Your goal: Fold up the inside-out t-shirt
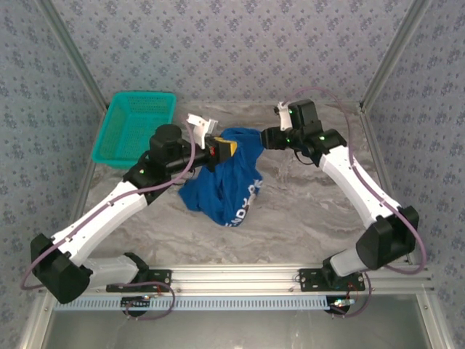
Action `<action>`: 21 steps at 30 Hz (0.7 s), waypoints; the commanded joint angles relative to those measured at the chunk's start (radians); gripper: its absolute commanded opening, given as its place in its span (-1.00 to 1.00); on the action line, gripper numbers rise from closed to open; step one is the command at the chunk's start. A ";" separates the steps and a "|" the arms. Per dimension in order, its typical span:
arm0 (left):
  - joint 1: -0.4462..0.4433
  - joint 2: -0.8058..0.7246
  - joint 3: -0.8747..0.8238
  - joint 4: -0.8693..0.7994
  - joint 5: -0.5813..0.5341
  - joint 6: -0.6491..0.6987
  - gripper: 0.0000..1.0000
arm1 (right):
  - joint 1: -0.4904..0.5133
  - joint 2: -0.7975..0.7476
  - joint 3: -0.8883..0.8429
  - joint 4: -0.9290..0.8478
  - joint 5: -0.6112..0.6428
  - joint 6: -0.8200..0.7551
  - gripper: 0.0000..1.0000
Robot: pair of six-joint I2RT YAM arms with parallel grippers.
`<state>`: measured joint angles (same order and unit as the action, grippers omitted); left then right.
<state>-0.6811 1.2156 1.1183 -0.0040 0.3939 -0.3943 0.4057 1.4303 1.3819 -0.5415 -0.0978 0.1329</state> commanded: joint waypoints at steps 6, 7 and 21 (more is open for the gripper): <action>-0.005 0.065 0.079 -0.038 -0.011 -0.016 -1.00 | 0.054 -0.251 -0.287 0.251 -0.444 -0.055 0.39; -0.006 0.068 0.081 -0.034 0.000 -0.018 -1.00 | 0.075 -0.241 -0.314 0.289 -0.451 -0.044 0.41; 0.037 0.043 0.069 -0.147 -0.213 -0.006 -0.57 | 0.014 -0.124 -0.410 0.739 -0.865 0.190 -0.89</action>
<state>-0.6678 1.2922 1.1694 -0.0925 0.3557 -0.4152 0.4625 1.3540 1.0023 0.0196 -0.7013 0.2264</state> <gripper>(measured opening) 0.146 0.082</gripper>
